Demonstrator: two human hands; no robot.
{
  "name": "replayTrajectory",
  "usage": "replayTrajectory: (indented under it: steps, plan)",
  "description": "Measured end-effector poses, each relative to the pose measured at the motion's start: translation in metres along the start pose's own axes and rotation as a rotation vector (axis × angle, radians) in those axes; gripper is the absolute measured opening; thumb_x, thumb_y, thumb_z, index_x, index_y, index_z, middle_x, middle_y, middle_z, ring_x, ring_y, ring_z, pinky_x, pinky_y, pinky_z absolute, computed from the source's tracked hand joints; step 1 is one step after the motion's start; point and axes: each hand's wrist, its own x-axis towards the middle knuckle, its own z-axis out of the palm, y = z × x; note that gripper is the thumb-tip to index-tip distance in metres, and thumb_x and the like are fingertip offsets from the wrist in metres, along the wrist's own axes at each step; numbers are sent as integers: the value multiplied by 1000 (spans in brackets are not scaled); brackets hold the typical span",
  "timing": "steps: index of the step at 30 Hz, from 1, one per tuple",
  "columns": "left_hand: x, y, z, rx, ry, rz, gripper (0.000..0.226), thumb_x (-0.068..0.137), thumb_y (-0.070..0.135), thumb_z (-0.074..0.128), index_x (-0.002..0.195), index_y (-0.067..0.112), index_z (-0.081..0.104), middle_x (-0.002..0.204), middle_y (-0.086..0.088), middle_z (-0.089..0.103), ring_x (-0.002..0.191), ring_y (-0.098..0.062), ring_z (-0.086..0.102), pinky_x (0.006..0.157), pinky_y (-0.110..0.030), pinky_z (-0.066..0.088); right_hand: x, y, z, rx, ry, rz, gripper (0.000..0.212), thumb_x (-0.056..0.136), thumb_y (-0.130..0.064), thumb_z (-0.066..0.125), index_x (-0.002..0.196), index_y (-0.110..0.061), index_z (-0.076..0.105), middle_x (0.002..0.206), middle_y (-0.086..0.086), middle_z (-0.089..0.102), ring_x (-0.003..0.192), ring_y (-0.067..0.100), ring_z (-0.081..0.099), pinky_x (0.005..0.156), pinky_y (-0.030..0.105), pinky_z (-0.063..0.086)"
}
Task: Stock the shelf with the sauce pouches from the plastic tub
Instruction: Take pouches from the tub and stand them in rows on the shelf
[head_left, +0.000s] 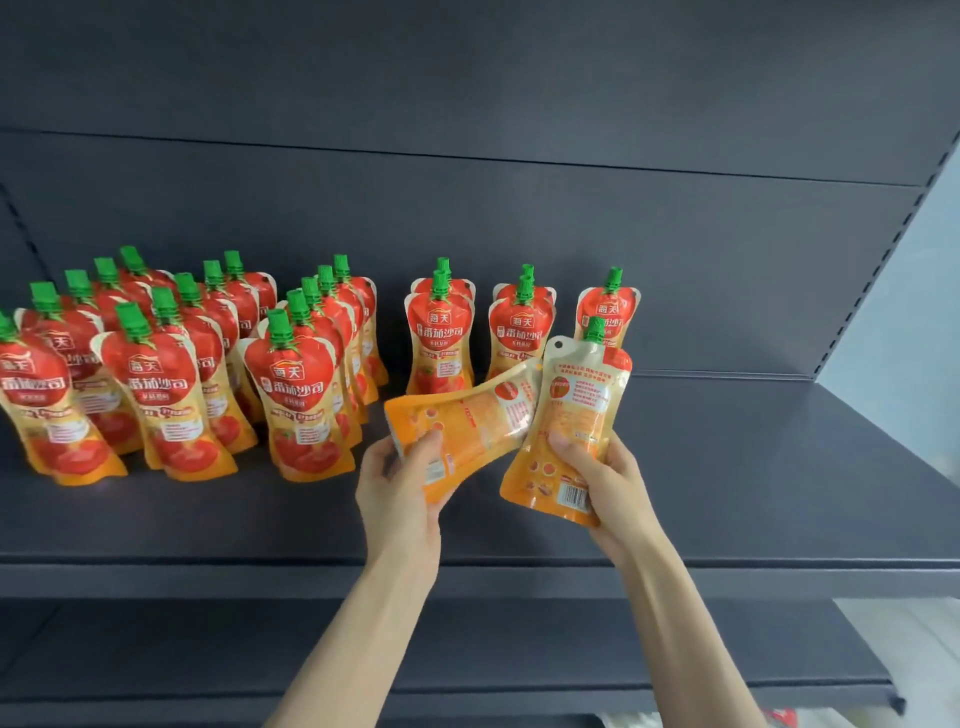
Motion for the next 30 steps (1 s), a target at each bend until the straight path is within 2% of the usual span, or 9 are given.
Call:
replayTrajectory:
  steps: [4, 7, 10, 15, 19, 22, 24, 28, 30]
  plan:
    - [13, 11, -22, 327, -320, -63, 42, 67, 10, 81, 103, 17, 62, 98, -4, 73, 92, -22, 70, 69, -34, 56, 2, -5, -1, -21, 24, -68, 35, 76, -23, 74, 108, -16, 62, 101, 6, 74, 90, 27, 72, 67, 37, 59]
    - [25, 31, -30, 597, -638, -161, 54, 57, 23, 85, 107, 21, 64, 101, -5, 73, 95, -22, 70, 70, -30, 56, 3, -10, -2, -58, -17, -78, 38, 70, -26, 78, 104, -18, 63, 100, 6, 74, 90, 28, 72, 66, 35, 58]
    - [32, 39, -28, 605, -764, -302, 51, 66, 24, 83, 113, 22, 62, 106, -5, 72, 98, -23, 68, 72, -29, 56, 3, -11, 3, -90, -76, -56, 39, 70, -24, 81, 104, -19, 62, 99, 4, 74, 89, 27, 72, 64, 32, 58]
    - [34, 32, -32, 475, -774, -430, 61, 72, 21, 76, 127, 28, 51, 118, -13, 66, 108, -35, 63, 90, -49, 51, 1, -13, 7, -34, -159, -4, 41, 74, -19, 74, 111, -17, 59, 102, 6, 74, 91, 28, 71, 65, 34, 58]
    - [32, 23, -34, 217, -623, -395, 51, 77, 32, 70, 125, 30, 55, 114, -9, 69, 104, -28, 66, 76, -40, 57, -2, -14, 6, -35, -120, -7, 48, 76, -30, 73, 119, -20, 55, 105, 6, 73, 96, 29, 70, 71, 38, 58]
    - [31, 21, -35, 100, -577, -468, 46, 81, 56, 57, 119, 29, 64, 119, -13, 66, 110, -32, 63, 88, -45, 52, -3, -11, 9, -14, -124, 25, 47, 83, -48, 56, 124, -25, 53, 107, 7, 72, 98, 27, 70, 73, 38, 59]
    - [32, 20, -34, 99, -556, -479, 52, 82, 65, 46, 115, 29, 67, 120, -13, 66, 111, -30, 63, 87, -45, 53, -4, -10, 15, 10, -142, 72, 54, 85, -61, 42, 126, -27, 52, 110, 9, 71, 102, 27, 68, 75, 39, 59]
    - [31, 20, -31, 109, -528, -462, 58, 80, 62, 46, 126, 29, 55, 120, -7, 66, 110, -25, 64, 88, -45, 51, -7, -7, 22, 31, -118, 151, 64, 80, -72, 34, 118, -27, 60, 106, 8, 73, 97, 25, 70, 67, 35, 59]
    - [30, 20, -30, 118, -530, -441, 57, 77, 59, 52, 125, 30, 56, 118, -6, 67, 108, -24, 65, 83, -42, 54, -8, -5, 24, 46, -134, 166, 64, 82, -71, 36, 121, -25, 60, 111, 10, 71, 101, 28, 68, 74, 41, 59]
